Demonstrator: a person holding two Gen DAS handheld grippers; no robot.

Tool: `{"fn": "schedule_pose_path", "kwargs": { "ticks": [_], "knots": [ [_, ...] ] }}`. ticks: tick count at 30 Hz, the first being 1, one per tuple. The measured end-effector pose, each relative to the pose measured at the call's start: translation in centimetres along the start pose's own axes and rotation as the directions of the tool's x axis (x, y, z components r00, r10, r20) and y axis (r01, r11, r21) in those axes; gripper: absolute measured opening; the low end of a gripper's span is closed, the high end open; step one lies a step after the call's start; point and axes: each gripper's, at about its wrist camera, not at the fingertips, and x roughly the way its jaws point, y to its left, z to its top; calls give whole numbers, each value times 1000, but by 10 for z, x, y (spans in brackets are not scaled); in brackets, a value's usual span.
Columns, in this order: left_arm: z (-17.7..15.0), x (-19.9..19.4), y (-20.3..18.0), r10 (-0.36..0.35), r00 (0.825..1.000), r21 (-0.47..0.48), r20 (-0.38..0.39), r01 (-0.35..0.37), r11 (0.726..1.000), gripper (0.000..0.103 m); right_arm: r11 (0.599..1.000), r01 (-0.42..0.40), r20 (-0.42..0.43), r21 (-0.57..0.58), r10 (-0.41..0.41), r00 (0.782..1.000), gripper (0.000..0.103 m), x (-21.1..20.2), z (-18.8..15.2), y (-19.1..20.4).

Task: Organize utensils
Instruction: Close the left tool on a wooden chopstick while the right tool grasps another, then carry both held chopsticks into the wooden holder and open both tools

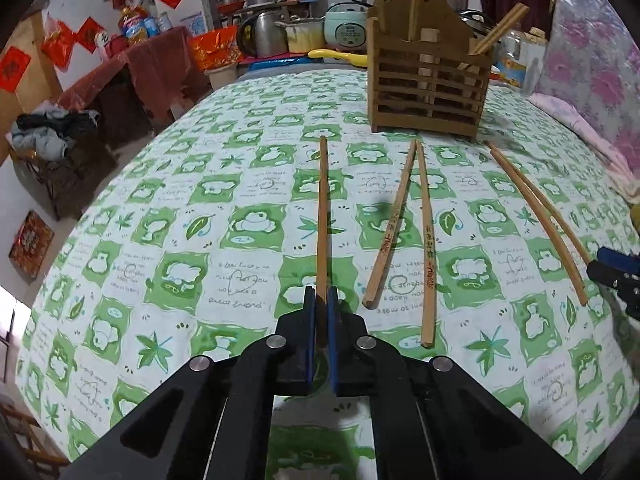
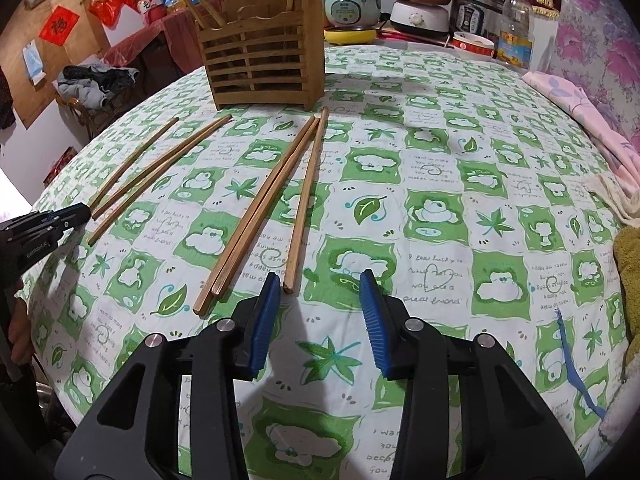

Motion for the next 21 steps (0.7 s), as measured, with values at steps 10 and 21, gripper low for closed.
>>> {"fn": "schedule_pose_path", "kwargs": {
  "ticks": [10, 21],
  "knots": [
    [-3, -5, -1, 4, 1000, 5, 17, -4, 1000, 6, 1000, -28, 56, 14, 27, 998, 6, -11, -2, -3],
    [11, -66, -10, -25, 991, 11, 135, 23, 1000, 6, 997, -26, 283, 67, 6, 959, 6, -79, 8, -17]
  ]
}}
